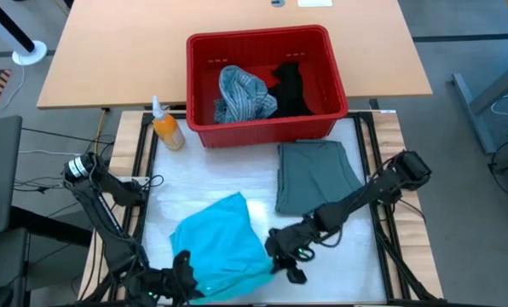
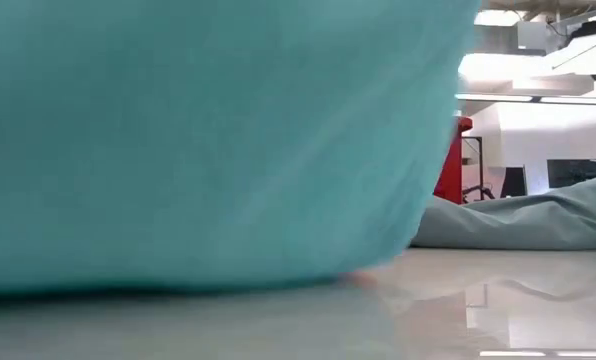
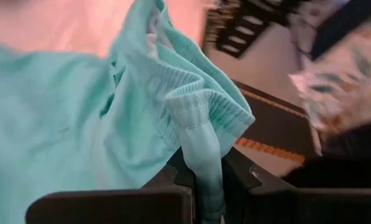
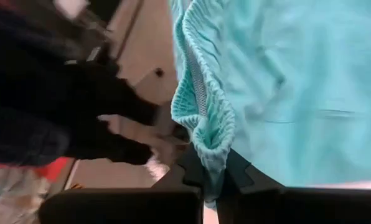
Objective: Fold Laundry from Bin
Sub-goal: Fold the light blue shorts
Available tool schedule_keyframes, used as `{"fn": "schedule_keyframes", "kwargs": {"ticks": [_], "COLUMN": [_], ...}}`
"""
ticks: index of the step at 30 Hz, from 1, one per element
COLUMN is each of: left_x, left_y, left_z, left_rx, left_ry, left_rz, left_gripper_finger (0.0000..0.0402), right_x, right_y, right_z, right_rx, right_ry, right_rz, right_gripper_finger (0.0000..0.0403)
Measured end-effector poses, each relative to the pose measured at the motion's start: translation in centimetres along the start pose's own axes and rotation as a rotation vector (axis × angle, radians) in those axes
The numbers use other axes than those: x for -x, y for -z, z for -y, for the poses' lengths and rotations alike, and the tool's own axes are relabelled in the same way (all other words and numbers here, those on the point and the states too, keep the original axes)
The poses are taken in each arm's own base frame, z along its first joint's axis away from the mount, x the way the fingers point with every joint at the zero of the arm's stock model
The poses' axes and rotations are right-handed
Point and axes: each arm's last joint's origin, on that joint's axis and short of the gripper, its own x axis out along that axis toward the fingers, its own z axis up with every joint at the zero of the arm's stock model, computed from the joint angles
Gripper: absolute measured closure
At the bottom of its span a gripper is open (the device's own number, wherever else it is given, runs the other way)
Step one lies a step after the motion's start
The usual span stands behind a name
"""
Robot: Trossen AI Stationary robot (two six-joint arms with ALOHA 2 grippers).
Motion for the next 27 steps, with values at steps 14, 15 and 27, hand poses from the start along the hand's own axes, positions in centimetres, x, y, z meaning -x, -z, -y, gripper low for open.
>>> {"fn": "schedule_keyframes", "kwargs": {"ticks": [14, 15, 27], "left_x": [4.7, 4.7, 3.9], "left_y": [1.8, 1.9, 4.2], "left_z": [-4.3, -4.6, -10.2], "left_rx": [0.228, 0.228, 0.298], "left_ry": [-0.393, -0.414, -0.573], "left_rz": [0.136, 0.119, 0.078], "left_gripper_finger": [0.0384, 0.0384, 0.0384], "right_x": [0.7, 0.1, -2.4], "right_y": [-5.8, -5.9, -8.4], "right_z": [11.0, 12.0, 18.0], "right_rx": [-0.238, -0.252, -0.34], "right_ry": [0.098, 0.111, 0.231], "right_rz": [0.145, 0.138, 0.119], "right_gripper_finger": [0.0371, 0.0371, 0.037]}}
